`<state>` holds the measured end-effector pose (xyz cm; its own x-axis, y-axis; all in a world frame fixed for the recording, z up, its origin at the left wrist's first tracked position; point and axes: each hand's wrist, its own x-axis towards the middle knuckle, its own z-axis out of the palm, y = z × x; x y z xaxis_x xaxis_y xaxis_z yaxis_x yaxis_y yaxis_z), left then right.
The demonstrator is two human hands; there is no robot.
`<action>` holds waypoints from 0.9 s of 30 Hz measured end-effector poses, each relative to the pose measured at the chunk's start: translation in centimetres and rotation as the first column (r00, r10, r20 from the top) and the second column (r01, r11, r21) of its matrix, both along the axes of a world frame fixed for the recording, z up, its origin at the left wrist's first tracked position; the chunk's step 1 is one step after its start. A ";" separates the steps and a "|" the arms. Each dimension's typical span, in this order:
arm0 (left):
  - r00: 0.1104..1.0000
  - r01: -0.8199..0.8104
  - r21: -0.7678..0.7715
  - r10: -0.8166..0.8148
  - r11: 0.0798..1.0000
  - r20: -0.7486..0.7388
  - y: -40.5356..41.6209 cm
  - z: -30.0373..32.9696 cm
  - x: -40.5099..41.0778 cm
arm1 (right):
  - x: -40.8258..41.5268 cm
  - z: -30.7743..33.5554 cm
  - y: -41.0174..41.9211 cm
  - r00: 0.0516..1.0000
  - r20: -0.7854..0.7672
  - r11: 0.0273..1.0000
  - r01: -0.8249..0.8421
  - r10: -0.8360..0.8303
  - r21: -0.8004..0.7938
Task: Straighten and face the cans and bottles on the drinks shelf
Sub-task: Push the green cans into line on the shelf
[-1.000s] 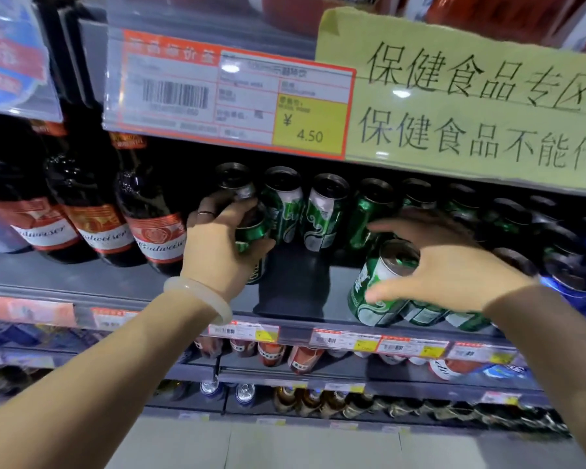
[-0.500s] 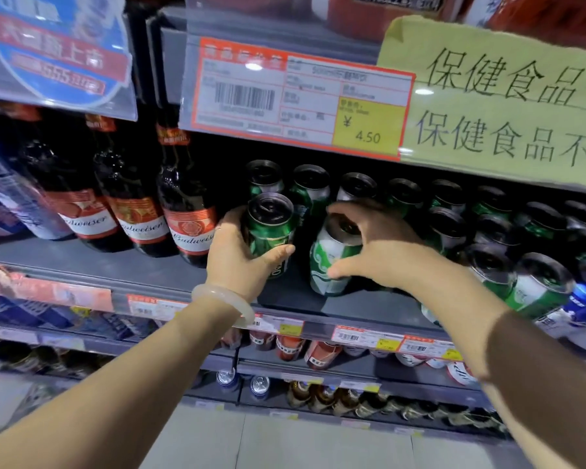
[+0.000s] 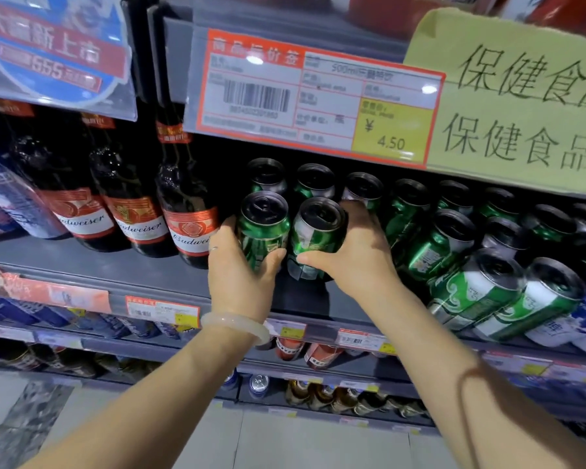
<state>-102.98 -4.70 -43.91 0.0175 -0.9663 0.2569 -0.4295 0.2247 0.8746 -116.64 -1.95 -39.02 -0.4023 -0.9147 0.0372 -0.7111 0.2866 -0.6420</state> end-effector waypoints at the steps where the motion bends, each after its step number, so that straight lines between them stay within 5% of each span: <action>1: 1.000 -0.013 -0.002 0.013 1.000 0.000 0.0 -0.1 0.0 | 0.0 -0.1 -0.1 1.000 0.005 1.000 -0.002 0.003 -0.006; 8: 0.994 -0.107 -0.168 0.110 0.980 0.009 2.9 -0.3 -1.0 | 0.1 0.1 1.0 0.999 0.023 0.999 -0.044 0.044 -0.006; 13: 0.970 0.235 -0.397 -0.186 0.888 0.158 4.6 0.6 -3.8 | -3.7 2.7 6.1 0.995 -0.097 0.999 -0.003 -0.002 -0.053; 16: 0.843 0.527 -0.354 -0.420 0.773 0.337 4.6 1.9 -6.9 | -7.3 3.9 9.7 0.952 -0.225 0.978 0.205 -0.208 -0.036; 19: 0.701 0.663 -0.250 -0.468 0.706 0.538 3.8 3.4 -11.0 | -9.6 4.0 11.2 0.860 -0.432 0.896 0.390 -0.273 0.212; 23: 0.426 0.745 0.028 -0.508 0.666 0.748 1.9 5.6 -16.3 | -10.5 3.9 11.4 0.834 -0.521 0.901 0.352 -0.180 0.252; 25: 0.268 0.754 0.084 -0.422 0.651 0.866 1.3 6.2 -17.8 | -10.8 4.0 11.3 0.834 -0.528 0.908 0.335 -0.161 0.251; 27: 0.202 0.766 0.092 -0.374 0.636 0.905 1.2 6.6 -18.4 | -11.2 3.9 11.2 0.844 -0.514 0.926 0.302 -0.151 0.225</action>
